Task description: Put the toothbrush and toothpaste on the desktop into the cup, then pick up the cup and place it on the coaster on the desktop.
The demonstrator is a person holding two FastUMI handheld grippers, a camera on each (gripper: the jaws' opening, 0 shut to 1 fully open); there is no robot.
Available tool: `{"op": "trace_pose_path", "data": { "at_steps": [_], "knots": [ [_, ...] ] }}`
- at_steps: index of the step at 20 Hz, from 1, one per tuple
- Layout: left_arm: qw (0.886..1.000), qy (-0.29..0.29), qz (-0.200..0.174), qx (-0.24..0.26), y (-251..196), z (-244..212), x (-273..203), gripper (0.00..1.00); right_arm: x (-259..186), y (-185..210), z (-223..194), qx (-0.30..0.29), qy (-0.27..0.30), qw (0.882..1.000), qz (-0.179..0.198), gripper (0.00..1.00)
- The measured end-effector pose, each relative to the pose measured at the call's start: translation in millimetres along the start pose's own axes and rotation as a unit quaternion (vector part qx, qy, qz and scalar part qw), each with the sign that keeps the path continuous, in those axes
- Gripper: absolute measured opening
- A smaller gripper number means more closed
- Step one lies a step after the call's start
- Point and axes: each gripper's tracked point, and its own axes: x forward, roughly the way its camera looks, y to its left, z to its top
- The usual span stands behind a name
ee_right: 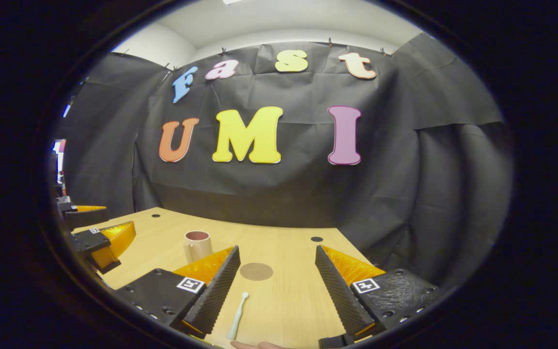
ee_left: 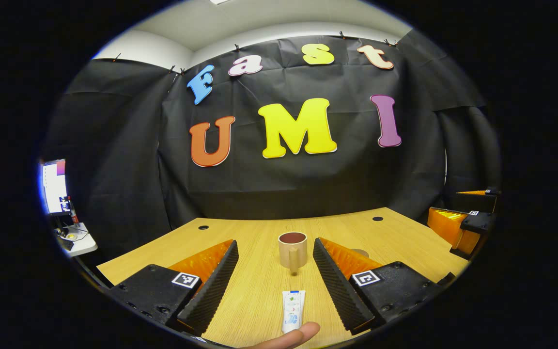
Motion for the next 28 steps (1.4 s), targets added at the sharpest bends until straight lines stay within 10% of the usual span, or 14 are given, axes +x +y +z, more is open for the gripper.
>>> {"op": "trace_pose_path", "data": {
  "at_steps": [13,28],
  "knots": [
    [1.0,0.005,-0.005,-0.002,-4.6,-5.9,2.0,0.98,0.8,3.1,-3.4,-0.012,0.001,1.0,-0.004,0.94],
    [0.965,0.256,-0.047,-0.021,-42.6,-182.5,-1.1,0.99,17.0,6.7,-26.7,-0.029,0.035,0.999,-0.007,0.94]
  ]
}}
